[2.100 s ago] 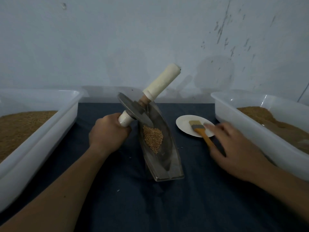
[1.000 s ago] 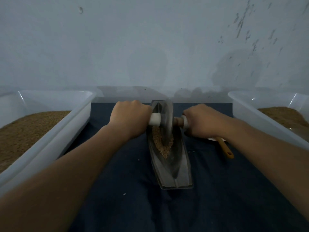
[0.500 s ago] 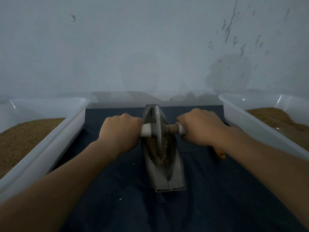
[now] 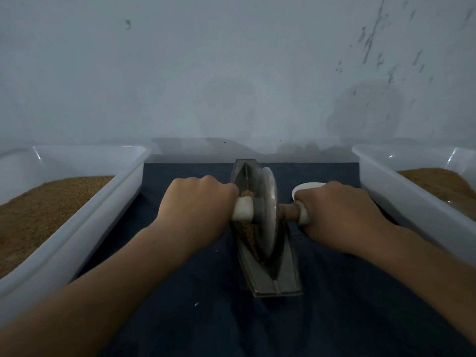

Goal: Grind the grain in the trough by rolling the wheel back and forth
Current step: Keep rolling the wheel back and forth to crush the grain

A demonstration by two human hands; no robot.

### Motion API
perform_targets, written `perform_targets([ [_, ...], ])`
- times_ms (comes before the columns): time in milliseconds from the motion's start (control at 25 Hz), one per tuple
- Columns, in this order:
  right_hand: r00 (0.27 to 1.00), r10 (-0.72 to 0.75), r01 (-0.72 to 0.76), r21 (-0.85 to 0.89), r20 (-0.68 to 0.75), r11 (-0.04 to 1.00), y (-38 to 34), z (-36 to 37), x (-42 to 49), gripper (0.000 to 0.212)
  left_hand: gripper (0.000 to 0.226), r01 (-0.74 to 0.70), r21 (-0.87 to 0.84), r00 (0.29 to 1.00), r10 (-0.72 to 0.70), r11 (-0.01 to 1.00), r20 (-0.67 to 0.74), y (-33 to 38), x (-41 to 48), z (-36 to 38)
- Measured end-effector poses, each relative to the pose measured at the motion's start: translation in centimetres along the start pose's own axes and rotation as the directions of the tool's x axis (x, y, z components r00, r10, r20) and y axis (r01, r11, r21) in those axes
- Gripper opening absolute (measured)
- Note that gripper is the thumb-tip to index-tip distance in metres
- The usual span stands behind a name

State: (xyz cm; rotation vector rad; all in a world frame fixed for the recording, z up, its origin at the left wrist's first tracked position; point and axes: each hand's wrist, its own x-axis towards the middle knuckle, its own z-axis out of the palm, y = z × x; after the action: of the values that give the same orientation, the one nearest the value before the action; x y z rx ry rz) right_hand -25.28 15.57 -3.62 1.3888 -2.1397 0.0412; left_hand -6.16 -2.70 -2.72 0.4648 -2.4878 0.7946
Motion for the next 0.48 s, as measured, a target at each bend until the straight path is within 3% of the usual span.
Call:
perform_targets([
  [240, 0.977, 0.019, -0.028, 0.039, 0.214, 0.999, 0.1, 1.3, 7.4, 0.018, 0.007, 0.218, -0.11, 0.958, -0.191, 0.97, 0.214, -0.4, 4.0, 4.2],
  [360, 0.97, 0.017, -0.027, 0.04, 0.241, 0.999, -0.1, 1.2, 8.6, 0.014, 0.008, 0.248, -0.147, 0.943, -0.204, 0.958, 0.262, -0.6, 4.5, 4.0],
  [480, 0.981, 0.011, -0.02, 0.048, 0.193, 0.999, 0.0, 0.5, 4.7, 0.018, 0.018, 0.164, -0.118, 0.974, -0.142, 0.979, 0.178, -0.1, 1.8, 2.4],
])
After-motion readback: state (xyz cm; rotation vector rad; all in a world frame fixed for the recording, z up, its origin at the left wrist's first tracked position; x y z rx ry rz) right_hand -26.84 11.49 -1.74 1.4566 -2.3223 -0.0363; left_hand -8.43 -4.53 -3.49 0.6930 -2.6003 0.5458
